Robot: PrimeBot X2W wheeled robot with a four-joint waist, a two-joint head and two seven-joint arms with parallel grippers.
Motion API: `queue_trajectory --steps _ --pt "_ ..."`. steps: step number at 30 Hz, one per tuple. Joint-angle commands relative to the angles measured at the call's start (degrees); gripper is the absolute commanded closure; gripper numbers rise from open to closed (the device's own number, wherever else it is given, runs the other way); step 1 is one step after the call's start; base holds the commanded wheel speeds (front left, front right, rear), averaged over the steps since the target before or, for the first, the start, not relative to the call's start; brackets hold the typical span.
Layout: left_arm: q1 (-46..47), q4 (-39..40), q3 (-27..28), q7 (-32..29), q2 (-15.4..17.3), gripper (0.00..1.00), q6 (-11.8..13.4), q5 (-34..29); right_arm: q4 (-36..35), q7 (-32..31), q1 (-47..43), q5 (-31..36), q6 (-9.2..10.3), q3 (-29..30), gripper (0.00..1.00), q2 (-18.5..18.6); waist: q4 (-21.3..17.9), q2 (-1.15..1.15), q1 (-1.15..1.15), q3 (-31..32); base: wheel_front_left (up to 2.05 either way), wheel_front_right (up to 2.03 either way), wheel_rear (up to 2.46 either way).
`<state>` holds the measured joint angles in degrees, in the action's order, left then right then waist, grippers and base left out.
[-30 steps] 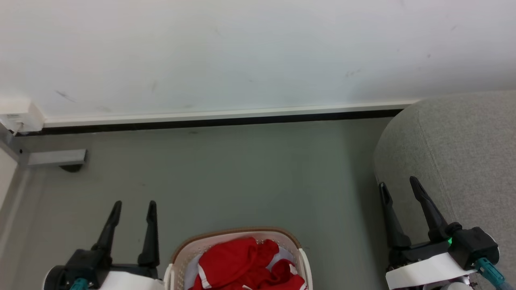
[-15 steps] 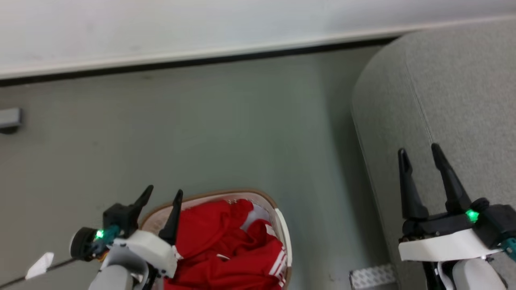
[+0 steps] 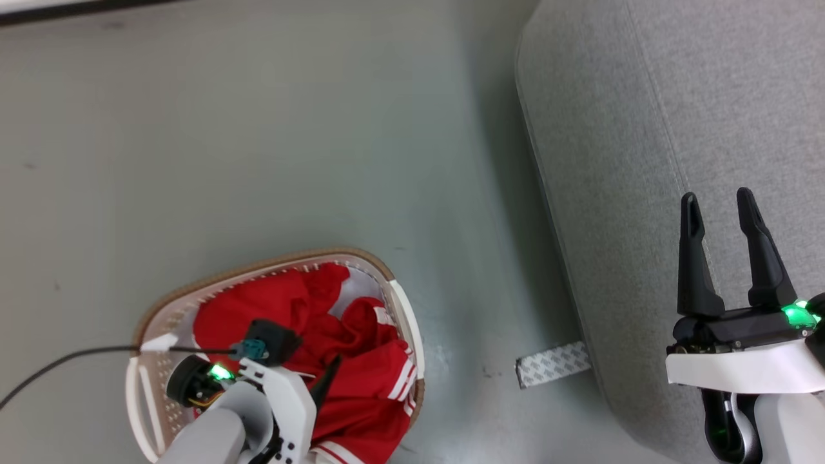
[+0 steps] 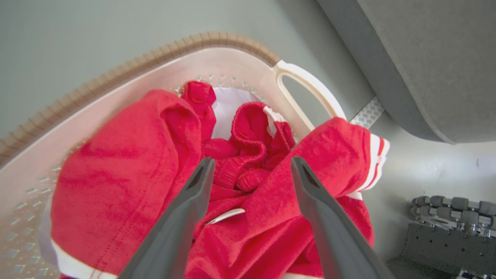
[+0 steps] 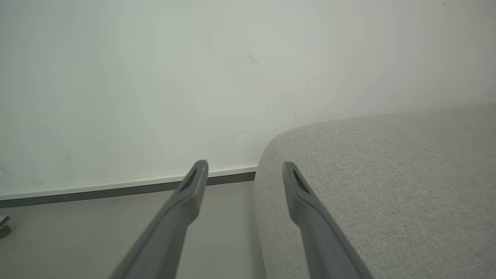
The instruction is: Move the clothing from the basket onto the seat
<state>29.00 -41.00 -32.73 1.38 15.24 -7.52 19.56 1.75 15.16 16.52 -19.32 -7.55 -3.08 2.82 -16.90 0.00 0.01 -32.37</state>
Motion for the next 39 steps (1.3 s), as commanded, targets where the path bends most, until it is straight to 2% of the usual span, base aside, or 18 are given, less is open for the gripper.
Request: queue_trajectory --steps 1,8,17,23,27,32,33,34,39 --pt "1.7 -1.3 -2.8 -1.5 1.4 0.0 0.1 1.8 -0.5 0.0 1.2 -0.6 0.12 0.3 0.0 0.1 -1.3 0.0 -0.01 -2.9 0.0 0.0 0.0" --pt "5.5 -4.5 -11.3 -5.8 3.2 0.0 0.1 7.9 -1.6 0.0 1.9 -1.5 0.12 -1.2 0.0 0.1 -2.2 0.0 -0.01 -6.0 0.0 0.0 0.0" --pt "11.7 -6.4 -25.7 -10.7 5.9 0.0 0.1 14.2 -2.3 0.0 3.5 -3.1 0.12 -1.8 0.0 0.1 -3.9 0.0 -0.01 -11.3 0.0 0.0 0.0" --pt "15.2 -8.2 -34.2 -15.5 6.5 0.0 0.1 18.7 -2.2 0.0 4.5 -4.1 0.12 -2.8 0.0 0.1 -4.5 0.0 -0.01 -13.7 0.0 0.0 0.0" --pt "16.8 -10.3 -36.9 -18.1 6.5 0.0 0.1 22.0 -1.8 0.0 5.0 -4.4 0.12 -3.2 0.0 0.1 -4.5 0.0 -0.01 -14.2 0.0 0.0 0.0" --pt "18.5 -11.4 -38.6 -18.3 6.5 0.0 0.1 24.5 -1.7 0.0 5.7 -4.3 0.12 -3.5 0.0 0.1 -4.5 0.0 -0.01 -14.6 0.0 0.0 0.0" --pt "18.6 -11.5 -38.8 -18.3 6.5 0.15 0.1 24.9 -1.6 0.0 5.7 -4.2 0.12 -3.5 0.0 0.1 -4.5 0.0 -0.01 -14.5 0.0 0.0 0.0" --pt "18.5 -11.2 -39.1 -17.9 6.4 1.0 0.1 25.4 -1.5 0.0 5.7 -4.2 0.12 -3.5 0.0 0.1 -4.4 0.0 -0.01 -14.2 0.0 0.0 0.0" --pt "17.4 -9.0 -40.0 -16.7 5.5 1.0 0.1 27.5 -0.7 0.0 5.4 -3.6 0.12 -3.1 0.0 0.1 -3.9 0.0 -0.01 -11.3 0.0 0.0 0.0"
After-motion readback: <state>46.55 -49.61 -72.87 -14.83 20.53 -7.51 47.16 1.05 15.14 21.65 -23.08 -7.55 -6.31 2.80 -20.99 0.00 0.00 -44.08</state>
